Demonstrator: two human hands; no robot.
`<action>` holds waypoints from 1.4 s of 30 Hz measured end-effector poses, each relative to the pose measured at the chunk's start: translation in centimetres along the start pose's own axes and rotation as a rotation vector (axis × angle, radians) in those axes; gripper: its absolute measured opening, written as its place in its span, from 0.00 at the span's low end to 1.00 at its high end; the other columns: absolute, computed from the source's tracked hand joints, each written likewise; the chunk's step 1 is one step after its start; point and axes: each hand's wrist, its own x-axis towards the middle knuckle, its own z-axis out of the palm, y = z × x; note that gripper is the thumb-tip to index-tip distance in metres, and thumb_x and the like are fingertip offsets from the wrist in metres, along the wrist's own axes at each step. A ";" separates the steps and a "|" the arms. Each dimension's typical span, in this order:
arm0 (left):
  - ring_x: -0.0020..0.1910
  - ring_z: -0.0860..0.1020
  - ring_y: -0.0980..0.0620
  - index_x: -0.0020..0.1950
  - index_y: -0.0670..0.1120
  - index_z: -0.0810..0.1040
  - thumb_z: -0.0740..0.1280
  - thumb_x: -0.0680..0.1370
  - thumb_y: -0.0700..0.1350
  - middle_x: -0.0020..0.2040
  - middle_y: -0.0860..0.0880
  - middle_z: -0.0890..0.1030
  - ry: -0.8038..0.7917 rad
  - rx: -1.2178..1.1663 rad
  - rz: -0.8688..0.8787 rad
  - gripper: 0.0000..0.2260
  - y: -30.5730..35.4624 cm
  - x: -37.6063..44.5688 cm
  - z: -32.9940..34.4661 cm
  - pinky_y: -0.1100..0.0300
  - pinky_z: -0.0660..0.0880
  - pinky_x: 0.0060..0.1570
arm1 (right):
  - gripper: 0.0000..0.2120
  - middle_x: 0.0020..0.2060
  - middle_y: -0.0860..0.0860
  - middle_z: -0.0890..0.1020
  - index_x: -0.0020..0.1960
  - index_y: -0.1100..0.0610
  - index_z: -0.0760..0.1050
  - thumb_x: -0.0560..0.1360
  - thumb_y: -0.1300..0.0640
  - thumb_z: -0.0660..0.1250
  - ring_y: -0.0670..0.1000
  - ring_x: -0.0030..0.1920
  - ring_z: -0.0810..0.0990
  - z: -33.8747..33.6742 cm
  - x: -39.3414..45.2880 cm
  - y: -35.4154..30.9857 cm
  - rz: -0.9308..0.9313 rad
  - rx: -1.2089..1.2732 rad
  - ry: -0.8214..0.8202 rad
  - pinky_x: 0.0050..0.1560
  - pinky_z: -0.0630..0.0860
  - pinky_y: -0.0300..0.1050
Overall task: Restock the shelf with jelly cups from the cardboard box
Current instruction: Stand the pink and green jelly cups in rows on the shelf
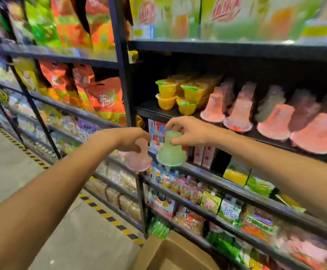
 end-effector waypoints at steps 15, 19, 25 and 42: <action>0.65 0.72 0.51 0.73 0.52 0.69 0.67 0.79 0.48 0.69 0.54 0.72 0.181 0.116 0.142 0.22 9.1 -3.6 -9.0 0.59 0.69 0.58 | 0.15 0.54 0.47 0.83 0.56 0.50 0.84 0.70 0.52 0.77 0.45 0.53 0.80 -8.9 -8.0 -0.7 0.079 0.071 0.159 0.59 0.78 0.51; 0.63 0.73 0.50 0.71 0.53 0.70 0.68 0.79 0.49 0.67 0.53 0.73 0.176 0.128 0.173 0.21 12.5 -4.1 -9.4 0.53 0.72 0.62 | 0.17 0.57 0.50 0.83 0.57 0.50 0.84 0.69 0.51 0.77 0.43 0.56 0.79 -10.0 -11.4 -0.4 0.104 0.102 0.187 0.59 0.78 0.49; 0.56 0.73 0.52 0.61 0.57 0.71 0.69 0.77 0.51 0.61 0.54 0.74 0.221 0.167 0.311 0.14 18.4 -3.2 -9.0 0.51 0.75 0.56 | 0.18 0.52 0.45 0.85 0.57 0.48 0.84 0.68 0.49 0.77 0.42 0.52 0.82 -11.5 -19.0 1.1 0.211 0.107 0.263 0.57 0.79 0.48; 0.53 0.73 0.47 0.61 0.50 0.70 0.68 0.77 0.50 0.55 0.49 0.73 0.178 0.207 0.671 0.14 36.4 0.9 -8.0 0.53 0.70 0.50 | 0.17 0.52 0.45 0.85 0.57 0.48 0.84 0.68 0.51 0.77 0.41 0.54 0.82 -15.4 -38.5 6.3 0.564 0.028 0.340 0.58 0.79 0.50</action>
